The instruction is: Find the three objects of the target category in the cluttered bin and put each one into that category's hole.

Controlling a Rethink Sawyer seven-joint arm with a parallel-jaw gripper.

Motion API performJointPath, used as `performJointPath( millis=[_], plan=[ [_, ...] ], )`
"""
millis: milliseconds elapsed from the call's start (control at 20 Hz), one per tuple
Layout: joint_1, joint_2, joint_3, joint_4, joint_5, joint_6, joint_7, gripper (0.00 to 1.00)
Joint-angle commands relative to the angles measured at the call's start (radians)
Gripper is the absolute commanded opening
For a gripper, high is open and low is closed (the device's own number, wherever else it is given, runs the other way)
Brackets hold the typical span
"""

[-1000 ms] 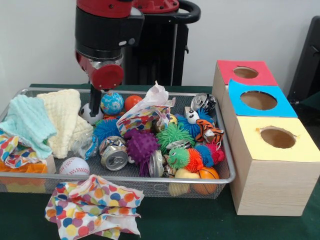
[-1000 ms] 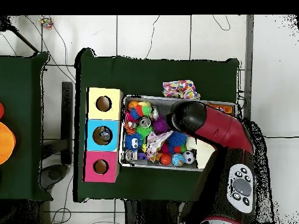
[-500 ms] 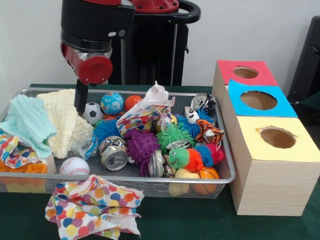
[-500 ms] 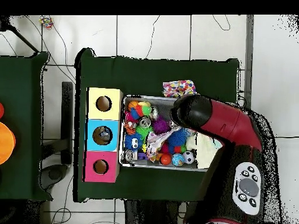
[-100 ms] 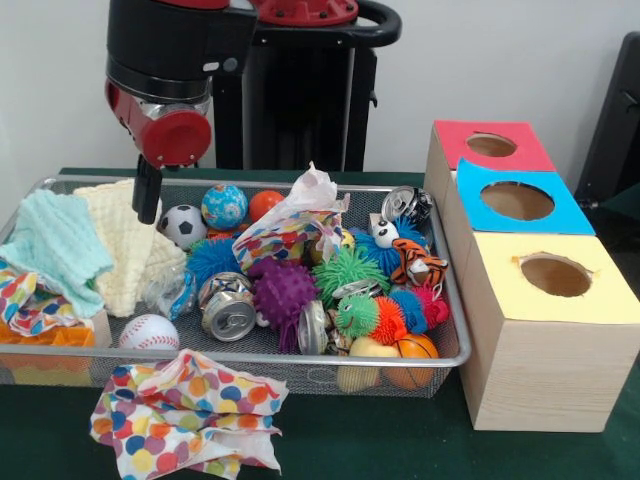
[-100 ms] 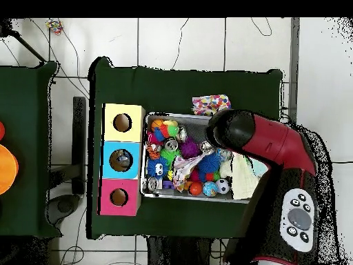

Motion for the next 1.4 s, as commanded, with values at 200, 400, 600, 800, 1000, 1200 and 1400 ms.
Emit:
performJointPath(
  millis=[200,400,600,800,1000,1200,1400],
  plan=[
    [-0.099,0.016,0.192,0.045,-0.094,0.135,-0.304,1.00],
    [-0.114,0.015,0.216,0.062,-0.114,0.136,-0.284,1.00],
    [-0.150,0.029,0.263,0.063,-0.143,0.106,-0.313,1.00],
    [-0.187,0.043,0.331,0.101,-0.163,0.055,-0.335,1.00],
    [-0.226,0.026,0.415,0.150,-0.195,-0.014,-0.375,1.00],
    [-0.282,0.022,0.513,0.178,-0.235,-0.022,-0.466,1.00],
    [-0.326,0.046,0.589,0.164,-0.288,0.053,-0.575,1.00]
  ],
)
